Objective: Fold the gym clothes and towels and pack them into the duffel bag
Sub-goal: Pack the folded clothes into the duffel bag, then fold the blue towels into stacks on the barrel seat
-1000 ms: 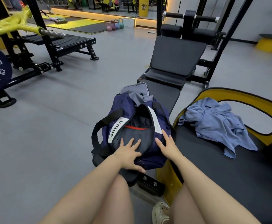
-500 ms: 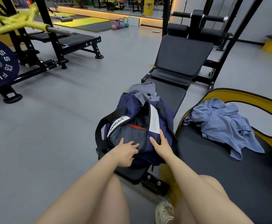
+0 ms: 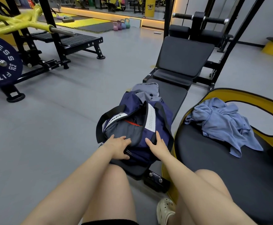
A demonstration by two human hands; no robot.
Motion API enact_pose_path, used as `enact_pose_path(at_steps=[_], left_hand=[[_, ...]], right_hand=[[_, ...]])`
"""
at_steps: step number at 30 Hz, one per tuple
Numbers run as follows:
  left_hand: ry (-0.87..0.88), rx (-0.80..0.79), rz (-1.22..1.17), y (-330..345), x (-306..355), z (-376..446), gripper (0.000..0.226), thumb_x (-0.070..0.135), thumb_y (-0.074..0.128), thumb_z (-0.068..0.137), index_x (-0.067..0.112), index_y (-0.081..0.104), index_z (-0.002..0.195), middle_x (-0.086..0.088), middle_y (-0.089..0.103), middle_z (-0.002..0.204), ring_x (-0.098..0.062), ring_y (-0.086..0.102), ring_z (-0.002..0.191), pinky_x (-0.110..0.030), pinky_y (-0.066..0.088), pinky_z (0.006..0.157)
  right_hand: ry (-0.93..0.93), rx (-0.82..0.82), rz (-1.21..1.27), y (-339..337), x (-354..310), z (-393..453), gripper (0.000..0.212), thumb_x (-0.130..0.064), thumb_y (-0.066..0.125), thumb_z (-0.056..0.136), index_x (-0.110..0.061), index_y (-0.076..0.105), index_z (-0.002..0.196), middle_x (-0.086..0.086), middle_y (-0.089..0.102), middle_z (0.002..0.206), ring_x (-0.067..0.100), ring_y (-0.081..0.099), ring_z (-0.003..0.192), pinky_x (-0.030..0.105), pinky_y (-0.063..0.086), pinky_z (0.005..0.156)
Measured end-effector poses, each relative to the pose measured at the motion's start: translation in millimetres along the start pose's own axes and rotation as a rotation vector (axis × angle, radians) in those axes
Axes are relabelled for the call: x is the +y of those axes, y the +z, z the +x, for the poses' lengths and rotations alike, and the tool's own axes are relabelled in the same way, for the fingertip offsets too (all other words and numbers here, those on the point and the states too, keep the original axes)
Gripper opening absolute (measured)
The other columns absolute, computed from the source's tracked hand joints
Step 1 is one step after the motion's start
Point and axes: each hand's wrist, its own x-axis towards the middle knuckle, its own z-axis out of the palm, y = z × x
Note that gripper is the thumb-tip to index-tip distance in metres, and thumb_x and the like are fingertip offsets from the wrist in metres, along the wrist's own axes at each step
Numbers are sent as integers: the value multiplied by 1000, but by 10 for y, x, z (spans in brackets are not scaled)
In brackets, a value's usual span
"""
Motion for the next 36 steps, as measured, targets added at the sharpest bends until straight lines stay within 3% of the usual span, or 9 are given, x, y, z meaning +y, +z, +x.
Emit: enact_pose_path(at_steps=[6,11,17,21,31,36], left_hand=[[-52,184,-35,-97,107,-31,67,55,38,95,23,18,149,3,11,159,-18,8,147,-47,11,116],[-88,325,-24,-243,260,-75,66,53,27,98,21,7,152,1,6,160,-20,6,147,-45,12,117],[-31,433,12,-455,448,-118,69,56,27,97,21,3,153,-1,1,160,-19,3,147,-43,7,118],[12,556,87,-638,689,-73,68,55,26,97,21,7,152,-2,4,160,-19,1,147,-43,1,118],[149,536,119,-1068,1669,129,66,52,24,99,25,-4,152,-3,-1,160,-20,-2,147,-42,0,118],[207,571,150,-1275,2203,275,65,52,27,99,25,1,152,-1,3,160,-18,3,147,-42,2,117]], right_hand=[[-3,4,-134,-157,19,-201,83,-63,46,89,-33,2,153,6,8,161,31,9,147,44,17,118],[-90,57,-143,-386,-13,-389,78,-51,49,93,-23,10,154,0,17,160,20,16,147,38,22,117],[-199,180,-240,-729,-67,-617,75,-49,52,92,-22,18,153,1,24,158,21,24,144,41,29,113],[-194,259,-302,-1104,18,-717,79,-56,53,89,-24,18,152,0,20,159,22,21,145,43,26,115],[-154,404,-380,-2101,521,-1075,78,-52,53,91,-21,18,153,3,18,159,21,16,146,44,24,115],[-142,444,-446,-2573,712,-1234,76,-52,52,91,-23,17,153,2,17,159,21,16,146,42,23,116]])
